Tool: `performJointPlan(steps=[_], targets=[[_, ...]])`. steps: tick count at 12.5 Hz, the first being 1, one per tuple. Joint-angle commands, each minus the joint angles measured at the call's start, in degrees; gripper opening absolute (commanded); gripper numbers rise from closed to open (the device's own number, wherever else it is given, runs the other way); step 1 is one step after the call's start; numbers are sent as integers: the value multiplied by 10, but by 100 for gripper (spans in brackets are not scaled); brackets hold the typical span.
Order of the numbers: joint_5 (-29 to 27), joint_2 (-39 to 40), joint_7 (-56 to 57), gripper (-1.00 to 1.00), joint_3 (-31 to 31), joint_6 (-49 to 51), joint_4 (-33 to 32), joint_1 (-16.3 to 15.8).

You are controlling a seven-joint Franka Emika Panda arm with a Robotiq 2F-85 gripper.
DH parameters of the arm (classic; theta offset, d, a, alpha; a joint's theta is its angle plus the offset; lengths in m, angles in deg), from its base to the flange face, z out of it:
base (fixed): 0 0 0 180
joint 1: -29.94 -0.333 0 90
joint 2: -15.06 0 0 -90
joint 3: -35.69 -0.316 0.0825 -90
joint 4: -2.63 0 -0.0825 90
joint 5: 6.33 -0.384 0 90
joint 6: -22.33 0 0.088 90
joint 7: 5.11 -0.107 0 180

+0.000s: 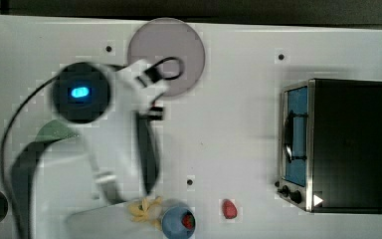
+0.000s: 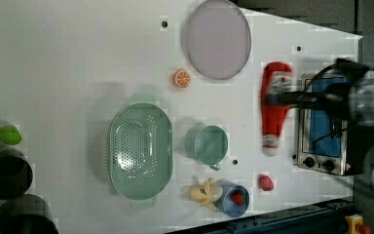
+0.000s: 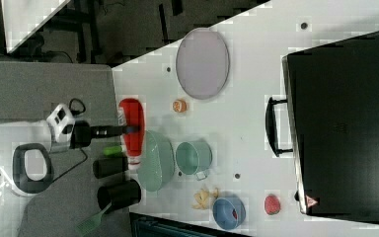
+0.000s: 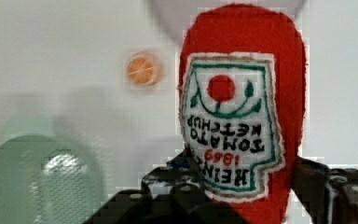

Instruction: Pick ketchup from strainer and place it on the table

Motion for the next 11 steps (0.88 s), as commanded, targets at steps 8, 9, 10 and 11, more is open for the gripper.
performJointPlan(steps=[8,9,10,11], targets=[[-2,-2,133,13,147,-42,-90,24],[-2,2,133,13,147,-69,-110,24],[-2,10,133,13,147,-95,-128,24],[-2,21,133,13,147,-114,-143,24]])
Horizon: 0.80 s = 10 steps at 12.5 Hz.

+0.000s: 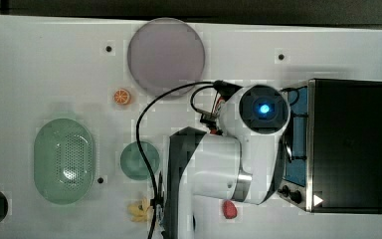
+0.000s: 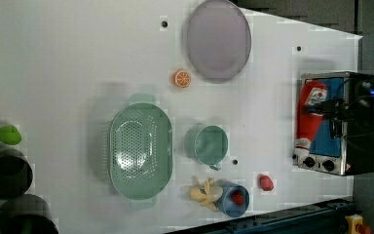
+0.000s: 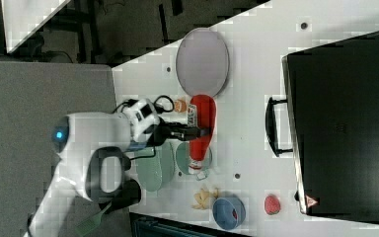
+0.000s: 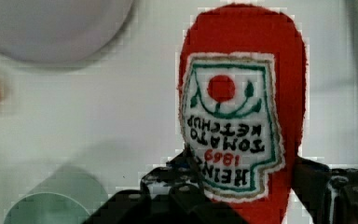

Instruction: Pick ketchup from strainer and place it on the table

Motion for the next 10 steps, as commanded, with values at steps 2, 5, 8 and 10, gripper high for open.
performJointPlan(steps=[2,5,8,10], targets=[[-5,46,29,13,-18,-56,-41,-18],[-4,104,29,39,-17,-116,-44,-18],[-4,129,29,99,-21,-145,-43,-19],[-5,107,17,100,-21,-130,-38,-19]])
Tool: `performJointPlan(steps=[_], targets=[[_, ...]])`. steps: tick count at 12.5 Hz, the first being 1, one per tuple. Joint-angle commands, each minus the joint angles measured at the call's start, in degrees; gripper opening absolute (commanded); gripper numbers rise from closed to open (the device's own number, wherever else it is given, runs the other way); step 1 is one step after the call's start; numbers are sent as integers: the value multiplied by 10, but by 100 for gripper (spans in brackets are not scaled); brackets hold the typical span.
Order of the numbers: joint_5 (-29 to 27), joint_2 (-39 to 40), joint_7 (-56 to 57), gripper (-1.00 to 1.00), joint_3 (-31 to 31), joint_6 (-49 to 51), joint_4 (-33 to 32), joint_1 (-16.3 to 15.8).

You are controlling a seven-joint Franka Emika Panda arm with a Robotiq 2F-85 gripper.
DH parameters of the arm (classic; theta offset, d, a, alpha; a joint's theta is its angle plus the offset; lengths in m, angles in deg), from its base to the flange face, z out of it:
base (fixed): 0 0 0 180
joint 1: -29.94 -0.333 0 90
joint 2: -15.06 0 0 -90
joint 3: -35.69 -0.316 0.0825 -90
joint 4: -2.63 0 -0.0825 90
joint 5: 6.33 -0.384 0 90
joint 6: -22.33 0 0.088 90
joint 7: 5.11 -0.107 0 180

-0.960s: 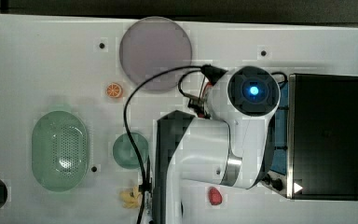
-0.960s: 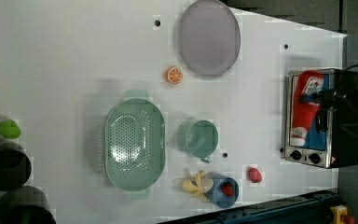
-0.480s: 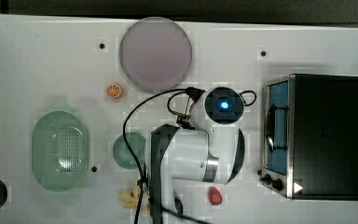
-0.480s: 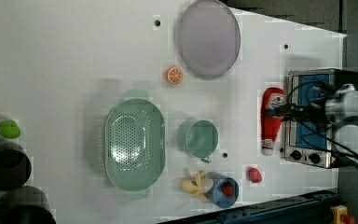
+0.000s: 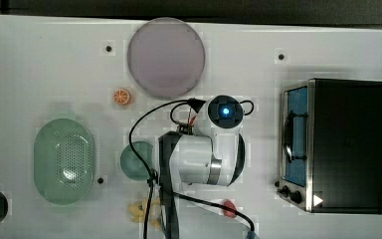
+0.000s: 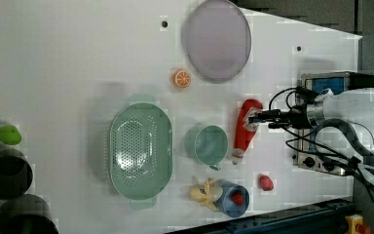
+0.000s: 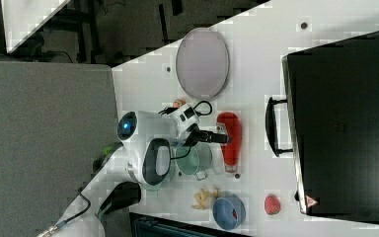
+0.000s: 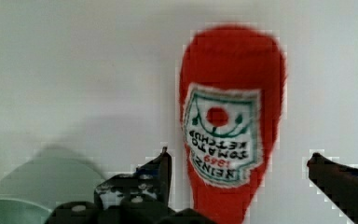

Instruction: Pick ketchup from strainer and place it on the table

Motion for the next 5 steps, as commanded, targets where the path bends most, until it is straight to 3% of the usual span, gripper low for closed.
performJointPlan(steps=[1,5], targets=[[1,-63,-8,100,-4,11,23,6],[1,-151,-155,100,-1,134,87,6]])
